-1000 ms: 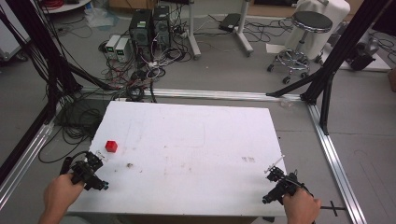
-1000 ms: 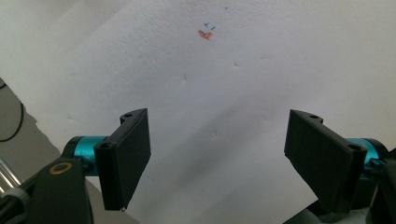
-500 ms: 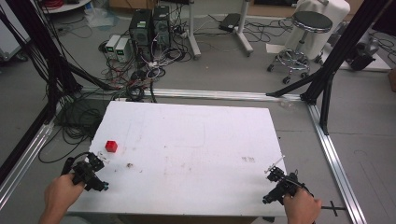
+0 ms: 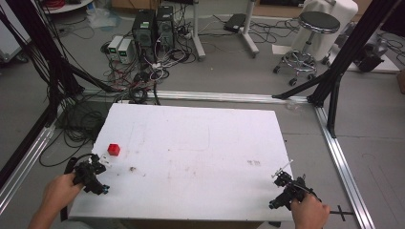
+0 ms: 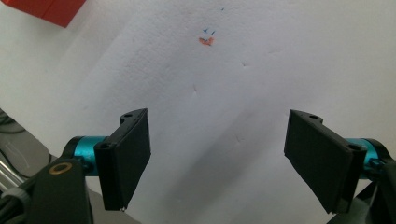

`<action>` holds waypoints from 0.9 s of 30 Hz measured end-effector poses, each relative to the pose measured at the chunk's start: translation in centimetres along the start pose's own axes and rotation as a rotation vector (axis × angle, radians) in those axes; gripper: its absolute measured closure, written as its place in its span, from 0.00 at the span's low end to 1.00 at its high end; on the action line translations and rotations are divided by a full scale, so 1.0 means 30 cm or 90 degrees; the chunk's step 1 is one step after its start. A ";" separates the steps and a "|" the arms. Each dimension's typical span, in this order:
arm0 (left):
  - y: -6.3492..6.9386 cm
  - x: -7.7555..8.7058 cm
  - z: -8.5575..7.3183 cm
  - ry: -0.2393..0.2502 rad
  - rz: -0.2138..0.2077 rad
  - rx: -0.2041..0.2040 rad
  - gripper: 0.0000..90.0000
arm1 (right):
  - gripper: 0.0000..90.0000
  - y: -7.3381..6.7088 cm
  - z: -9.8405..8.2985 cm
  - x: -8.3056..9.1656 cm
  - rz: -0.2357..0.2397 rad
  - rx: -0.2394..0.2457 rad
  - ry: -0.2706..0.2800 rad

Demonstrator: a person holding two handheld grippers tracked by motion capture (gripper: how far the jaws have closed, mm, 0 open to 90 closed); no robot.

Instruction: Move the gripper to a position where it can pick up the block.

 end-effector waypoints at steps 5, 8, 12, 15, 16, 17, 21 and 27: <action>-0.019 0.008 -0.003 0.002 -0.024 -0.032 0.26 | 0.02 -0.003 -0.004 -0.003 0.001 -0.002 -0.004; -0.058 0.020 -0.009 -0.008 -0.034 -0.052 0.26 | 0.02 -0.005 -0.003 -0.006 0.000 0.003 -0.005; -0.089 0.032 -0.013 -0.012 -0.037 -0.064 0.26 | 0.02 -0.007 -0.001 -0.007 0.002 0.008 -0.005; -0.114 0.046 -0.015 -0.013 -0.039 -0.075 0.26 | 0.02 -0.009 -0.001 -0.008 0.000 0.008 -0.007; -0.124 0.052 -0.016 -0.012 -0.042 -0.081 0.26 | 0.02 -0.008 -0.001 -0.009 0.000 0.008 -0.007; -0.130 0.056 -0.016 -0.012 -0.043 -0.088 0.26 | 0.02 -0.009 0.000 -0.009 0.000 0.007 -0.008; -0.149 0.068 -0.010 -0.009 -0.059 -0.127 0.26 | 0.02 -0.012 0.004 -0.014 0.001 0.015 -0.011; -0.186 0.078 0.010 -0.014 -0.082 -0.171 0.26 | 0.02 -0.015 0.004 -0.019 0.002 0.016 -0.015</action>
Point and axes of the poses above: each handheld gripper's, and its own axes: x roughly backward along the jaws, z roughly out of its top, y roughly to its right, the point moved 9 cm from there along -x, roughly forward along the jaws, and after that the axes turned 11 degrees about y, right-handed, at the moved point
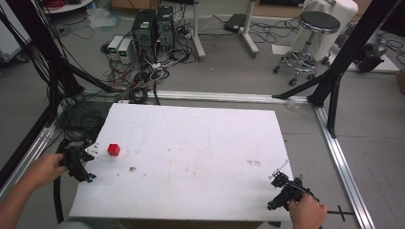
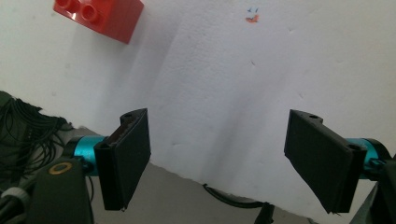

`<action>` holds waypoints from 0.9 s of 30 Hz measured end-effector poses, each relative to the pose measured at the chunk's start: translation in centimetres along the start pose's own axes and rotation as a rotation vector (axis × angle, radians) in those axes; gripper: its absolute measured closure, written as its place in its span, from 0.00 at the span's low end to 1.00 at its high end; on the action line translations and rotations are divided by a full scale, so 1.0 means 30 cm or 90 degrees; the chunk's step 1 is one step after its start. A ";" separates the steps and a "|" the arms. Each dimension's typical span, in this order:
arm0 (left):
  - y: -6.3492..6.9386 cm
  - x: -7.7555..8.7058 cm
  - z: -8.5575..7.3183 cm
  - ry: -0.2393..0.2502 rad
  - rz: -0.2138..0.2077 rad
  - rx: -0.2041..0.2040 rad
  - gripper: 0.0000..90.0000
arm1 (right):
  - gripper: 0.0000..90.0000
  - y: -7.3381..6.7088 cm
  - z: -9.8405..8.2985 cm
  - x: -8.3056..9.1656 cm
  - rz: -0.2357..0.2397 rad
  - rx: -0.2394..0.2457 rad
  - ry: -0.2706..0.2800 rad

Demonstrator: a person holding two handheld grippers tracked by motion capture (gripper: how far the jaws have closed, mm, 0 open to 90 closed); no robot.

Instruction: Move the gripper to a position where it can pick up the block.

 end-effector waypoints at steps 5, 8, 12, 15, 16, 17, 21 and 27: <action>-0.038 0.013 0.014 -0.021 -0.022 -0.031 0.26 | 0.02 -0.001 -0.001 -0.004 0.001 0.000 -0.003; -0.053 0.017 0.019 -0.024 -0.030 -0.040 0.26 | 0.02 -0.001 -0.001 -0.004 0.000 0.002 -0.005; -0.093 0.022 0.028 -0.033 -0.033 -0.051 0.26 | 0.02 0.003 -0.004 -0.002 -0.003 0.000 -0.005; -0.117 0.023 0.041 -0.041 -0.049 -0.081 0.26 | 0.02 0.005 -0.006 -0.001 -0.005 0.002 -0.004; -0.117 0.023 0.041 -0.041 -0.049 -0.081 0.26 | 0.02 0.005 -0.006 -0.001 -0.005 0.002 -0.004; -0.125 0.022 0.049 -0.049 -0.055 -0.093 0.26 | 0.02 0.002 -0.005 -0.003 -0.002 0.002 -0.004; -0.147 0.018 0.068 -0.051 -0.053 -0.103 0.26 | 0.02 -0.002 -0.007 -0.005 -0.001 0.003 -0.008; -0.189 0.008 0.108 -0.047 -0.055 -0.126 0.26 | 0.02 -0.002 -0.007 -0.005 0.000 0.006 -0.008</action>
Point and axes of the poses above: each handheld gripper's, and its own axes: x roughly backward along the jaws, z roughly out of its top, y roughly to its right, the point moved 9 cm from there along -x, roughly forward along the jaws, and after that the axes turned 11 degrees about y, right-handed, at the moved point
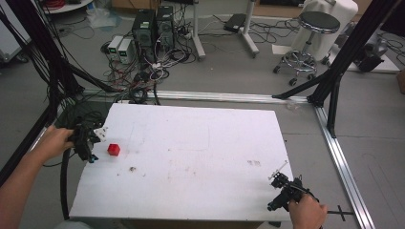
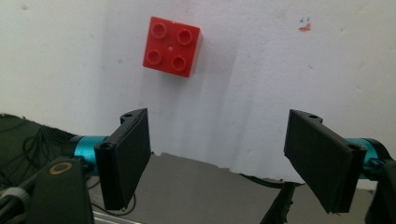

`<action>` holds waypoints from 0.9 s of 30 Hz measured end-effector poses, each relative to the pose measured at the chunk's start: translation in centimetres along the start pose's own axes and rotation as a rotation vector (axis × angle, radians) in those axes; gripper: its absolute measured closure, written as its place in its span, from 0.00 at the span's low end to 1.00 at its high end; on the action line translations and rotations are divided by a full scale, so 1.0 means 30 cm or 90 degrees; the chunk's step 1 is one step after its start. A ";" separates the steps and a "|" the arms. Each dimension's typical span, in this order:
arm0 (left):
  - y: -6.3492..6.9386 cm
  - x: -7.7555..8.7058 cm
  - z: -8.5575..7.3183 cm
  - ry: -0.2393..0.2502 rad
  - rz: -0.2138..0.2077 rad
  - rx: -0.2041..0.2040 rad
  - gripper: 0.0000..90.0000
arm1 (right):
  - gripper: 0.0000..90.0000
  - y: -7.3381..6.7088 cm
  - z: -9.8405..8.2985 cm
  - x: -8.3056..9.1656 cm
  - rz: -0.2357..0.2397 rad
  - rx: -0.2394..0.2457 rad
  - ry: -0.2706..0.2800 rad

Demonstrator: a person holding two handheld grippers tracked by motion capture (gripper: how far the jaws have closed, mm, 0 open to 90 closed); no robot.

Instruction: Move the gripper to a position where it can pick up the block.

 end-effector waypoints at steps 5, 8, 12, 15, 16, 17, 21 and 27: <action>-0.034 0.000 0.017 0.004 0.003 -0.006 0.26 | 0.02 0.005 -0.003 -0.003 -0.002 0.002 -0.003; -0.049 -0.008 0.024 0.001 -0.002 -0.012 0.26 | 0.02 0.006 -0.007 -0.004 -0.001 -0.001 -0.003; -0.070 -0.021 0.038 -0.004 -0.012 -0.038 0.26 | 0.02 0.007 -0.008 -0.005 -0.002 0.000 -0.005; -0.071 -0.032 0.042 -0.007 -0.021 -0.044 0.26 | 0.02 0.006 -0.009 -0.006 -0.002 0.000 -0.009; -0.076 -0.036 0.043 -0.013 -0.023 -0.055 0.26 | 0.02 0.005 -0.009 -0.007 0.000 0.000 -0.009; -0.078 -0.041 0.045 -0.013 -0.024 -0.058 0.26 | 0.02 0.006 -0.009 -0.007 0.000 0.003 -0.009; -0.091 -0.059 0.049 -0.014 -0.023 -0.071 0.26 | 0.02 0.005 -0.008 -0.008 0.000 0.002 -0.009; -0.098 -0.089 0.062 -0.020 -0.050 -0.091 0.25 | 0.02 0.003 -0.014 -0.010 0.001 -0.003 -0.014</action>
Point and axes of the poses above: each handheld gripper's, and its own axes: x roughly backward along the jaws, z roughly out of its top, y roughly to its right, the point moved 9 cm from there along -x, roughly forward along the jaws, and after that the axes turned 11 degrees about y, right-handed, at the moved point
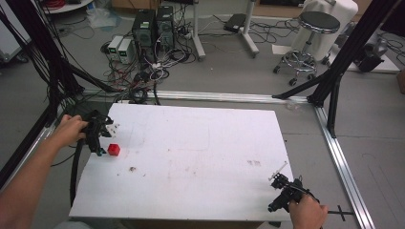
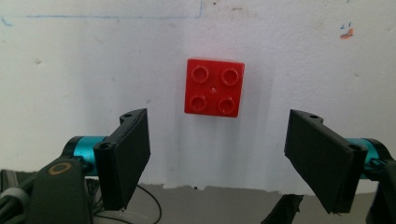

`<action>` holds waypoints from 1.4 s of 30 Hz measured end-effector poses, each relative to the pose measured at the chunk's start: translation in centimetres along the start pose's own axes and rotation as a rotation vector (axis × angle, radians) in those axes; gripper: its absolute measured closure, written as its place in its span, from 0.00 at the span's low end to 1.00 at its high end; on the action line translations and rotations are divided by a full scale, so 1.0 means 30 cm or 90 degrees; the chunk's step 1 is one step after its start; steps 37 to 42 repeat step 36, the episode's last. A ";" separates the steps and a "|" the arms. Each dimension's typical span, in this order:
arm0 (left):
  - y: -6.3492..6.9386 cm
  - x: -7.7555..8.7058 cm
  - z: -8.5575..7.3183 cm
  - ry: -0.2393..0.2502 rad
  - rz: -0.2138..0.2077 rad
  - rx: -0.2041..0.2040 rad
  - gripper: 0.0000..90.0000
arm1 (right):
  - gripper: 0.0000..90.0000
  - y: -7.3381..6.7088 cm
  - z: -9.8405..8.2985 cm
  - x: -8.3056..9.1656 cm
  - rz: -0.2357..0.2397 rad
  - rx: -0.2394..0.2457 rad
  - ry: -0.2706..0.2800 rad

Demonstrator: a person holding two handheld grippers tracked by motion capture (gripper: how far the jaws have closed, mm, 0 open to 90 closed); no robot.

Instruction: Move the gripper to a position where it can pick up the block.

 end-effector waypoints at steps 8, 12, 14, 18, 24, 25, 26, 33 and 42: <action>-0.007 -0.052 0.015 -0.020 -0.025 -0.032 0.25 | 0.02 0.002 -0.004 -0.001 0.001 0.002 -0.001; -0.007 -0.076 0.020 -0.017 -0.034 -0.035 0.25 | 0.02 0.002 -0.007 -0.005 0.003 0.005 -0.005; -0.007 -0.086 0.021 -0.013 -0.034 -0.036 0.25 | 0.02 0.001 -0.006 -0.005 0.003 0.004 -0.006; 0.001 -0.099 0.016 -0.011 -0.039 -0.032 0.25 | 0.02 -0.001 -0.003 -0.005 0.005 0.005 -0.005; 0.004 -0.111 0.008 -0.018 -0.040 -0.033 0.25 | 0.02 -0.005 0.002 -0.005 0.005 0.006 -0.002; 0.004 -0.115 0.008 -0.014 -0.035 -0.029 0.25 | 0.02 -0.005 0.004 -0.003 0.004 0.008 -0.001; 0.004 -0.115 0.008 -0.014 -0.035 -0.029 0.25 | 0.02 -0.005 0.004 -0.003 0.004 0.008 -0.001; 0.000 -0.122 0.005 -0.015 -0.027 -0.029 0.25 | 0.02 -0.008 0.004 -0.004 0.008 0.009 -0.001; 0.000 -0.121 0.004 -0.013 -0.023 -0.028 0.25 | 0.02 -0.008 0.007 -0.002 0.006 0.007 0.001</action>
Point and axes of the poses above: each handheld gripper's, and its own axes: x roughly backward along the jaws, z roughly out of its top, y roughly to its right, the point moved 9 cm from there along -x, roughly forward along the jaws, and after that the axes turned 11 degrees about y, right-handed, at the moved point
